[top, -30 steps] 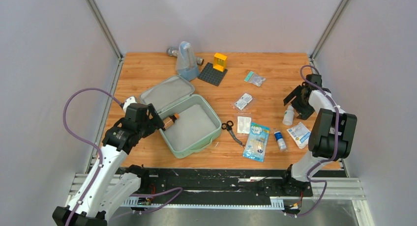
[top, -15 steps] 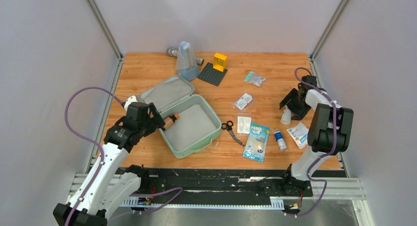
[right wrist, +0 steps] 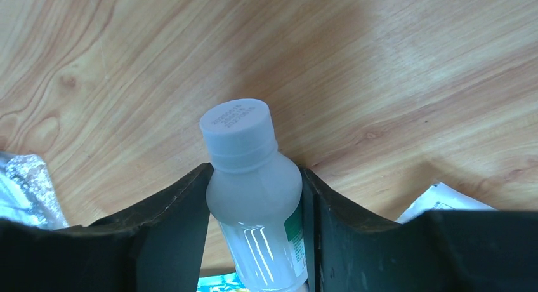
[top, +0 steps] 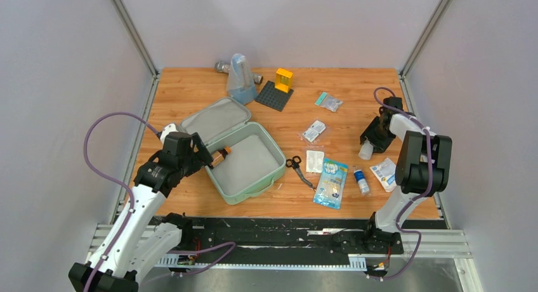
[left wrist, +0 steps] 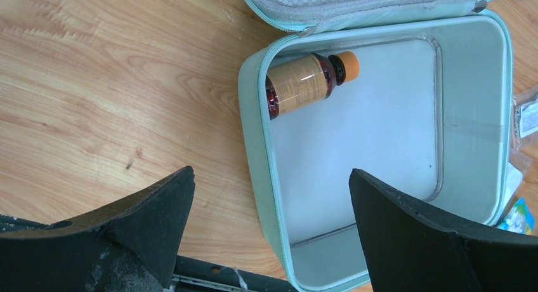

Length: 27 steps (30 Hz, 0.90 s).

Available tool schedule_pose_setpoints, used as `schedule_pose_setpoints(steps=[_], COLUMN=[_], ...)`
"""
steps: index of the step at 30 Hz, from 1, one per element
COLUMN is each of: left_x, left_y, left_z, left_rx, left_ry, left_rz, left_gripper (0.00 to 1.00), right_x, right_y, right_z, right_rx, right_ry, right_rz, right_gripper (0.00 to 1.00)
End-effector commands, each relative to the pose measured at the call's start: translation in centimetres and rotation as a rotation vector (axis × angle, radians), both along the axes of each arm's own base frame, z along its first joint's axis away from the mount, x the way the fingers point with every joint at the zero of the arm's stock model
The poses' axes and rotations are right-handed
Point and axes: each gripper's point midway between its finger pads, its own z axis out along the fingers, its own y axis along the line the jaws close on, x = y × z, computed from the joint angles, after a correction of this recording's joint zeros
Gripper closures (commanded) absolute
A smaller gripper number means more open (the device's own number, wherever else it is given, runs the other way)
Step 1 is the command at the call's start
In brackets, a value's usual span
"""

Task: Organize the medicine kit
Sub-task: Pick up the pill bottle at the center of the board.

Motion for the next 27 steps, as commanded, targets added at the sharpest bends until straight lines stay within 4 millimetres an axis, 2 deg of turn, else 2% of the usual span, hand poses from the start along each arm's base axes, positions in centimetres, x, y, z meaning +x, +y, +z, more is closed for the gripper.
schedule_pose_setpoints(steps=[1,5,10,12,15,17,18,20,24,27], left_x=[0.3,0.3,0.1,0.1,0.0,-0.2,-0.2,-0.3,-0.9,-1.5], left_y=[0.1,0.2,0.5,0.7,0.8,1.0,1.1,1.4,2.2,2.7], left_z=[0.3,0.2,0.1,0.0,-0.1,-0.1,-0.1,-0.1,-0.1,0.0], left_rx=[0.008,0.008,0.016,0.018,0.02,0.022,0.024,0.029,0.038,0.033], left_ry=[-0.024,-0.02,-0.015,-0.015,-0.012,-0.007,-0.008,-0.005,0.001,0.004], left_rz=[0.0,0.004,0.024,0.032,0.044,0.056,0.068,0.084,0.138,0.179], left_gripper=[0.0,0.0,0.0,0.0,0.0,0.0,0.0,0.0,0.0,0.0], right_x=[2.0,2.5,2.4,2.1,1.0,0.5,-0.3,-1.2,-3.1,-4.4], right_y=[1.9,4.3,9.3,12.3,18.2,21.2,23.6,27.1,33.2,36.9], right_z=[3.8,6.5,10.8,12.8,16.1,17.8,18.5,19.8,20.8,20.3], right_rx=[0.079,0.137,0.243,0.294,0.351,0.394,0.425,0.474,0.543,0.589], right_ry=[-0.133,-0.208,-0.306,-0.344,-0.4,-0.427,-0.43,-0.441,-0.448,-0.425], right_rz=[0.023,0.06,0.118,0.162,0.262,0.285,0.318,0.344,0.351,0.336], right_gripper=[0.55,0.55,0.55,0.55,0.55,0.55,0.55,0.55,0.55,0.54])
